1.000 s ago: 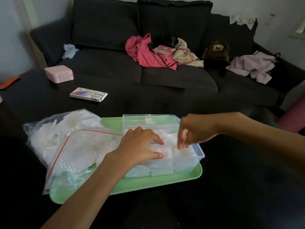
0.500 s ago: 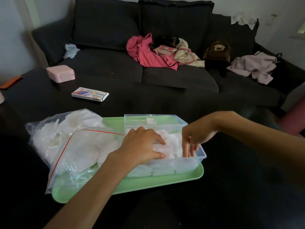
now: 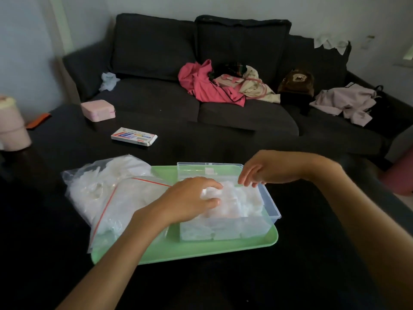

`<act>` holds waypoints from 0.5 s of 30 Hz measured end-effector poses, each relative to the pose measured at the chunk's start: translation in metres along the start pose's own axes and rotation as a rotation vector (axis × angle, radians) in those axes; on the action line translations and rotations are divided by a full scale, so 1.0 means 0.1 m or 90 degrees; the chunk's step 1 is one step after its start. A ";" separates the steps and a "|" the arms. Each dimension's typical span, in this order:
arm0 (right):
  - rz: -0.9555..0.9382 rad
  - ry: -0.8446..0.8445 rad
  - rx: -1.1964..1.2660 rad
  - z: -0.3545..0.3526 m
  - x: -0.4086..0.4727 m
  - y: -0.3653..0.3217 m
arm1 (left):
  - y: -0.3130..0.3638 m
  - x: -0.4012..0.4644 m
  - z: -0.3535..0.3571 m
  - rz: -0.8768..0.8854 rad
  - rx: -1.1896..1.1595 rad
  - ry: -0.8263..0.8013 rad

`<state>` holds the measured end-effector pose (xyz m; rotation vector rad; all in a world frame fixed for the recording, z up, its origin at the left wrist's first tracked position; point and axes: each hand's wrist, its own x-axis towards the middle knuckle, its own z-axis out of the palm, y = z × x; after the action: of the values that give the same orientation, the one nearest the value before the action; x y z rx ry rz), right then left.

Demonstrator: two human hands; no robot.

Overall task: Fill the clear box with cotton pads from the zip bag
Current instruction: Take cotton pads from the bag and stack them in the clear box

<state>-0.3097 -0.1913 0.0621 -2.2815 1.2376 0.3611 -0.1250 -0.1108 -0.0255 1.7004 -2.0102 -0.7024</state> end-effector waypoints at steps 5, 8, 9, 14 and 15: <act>-0.117 0.256 0.141 0.40 -0.02 -0.42 | -0.20 -0.65 -0.57 -0.071 0.013 0.378; -0.171 0.348 0.156 0.65 0.12 -0.79 | -0.59 -1.01 -0.76 -0.322 0.104 0.286; -0.184 0.368 0.149 0.72 0.17 -0.87 | -0.71 -1.07 -0.74 -0.392 0.114 0.193; -0.153 0.409 0.062 1.01 0.41 -1.01 | -1.23 -1.14 -0.48 -0.466 -0.013 0.077; -0.130 0.434 0.058 1.06 0.44 -0.99 | -1.31 -1.11 -0.45 -0.450 -0.091 0.110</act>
<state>-0.2011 -0.1186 -0.0158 -2.5036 1.2569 -0.5836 0.0225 -0.0230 -0.0700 2.2951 -1.1861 -0.8498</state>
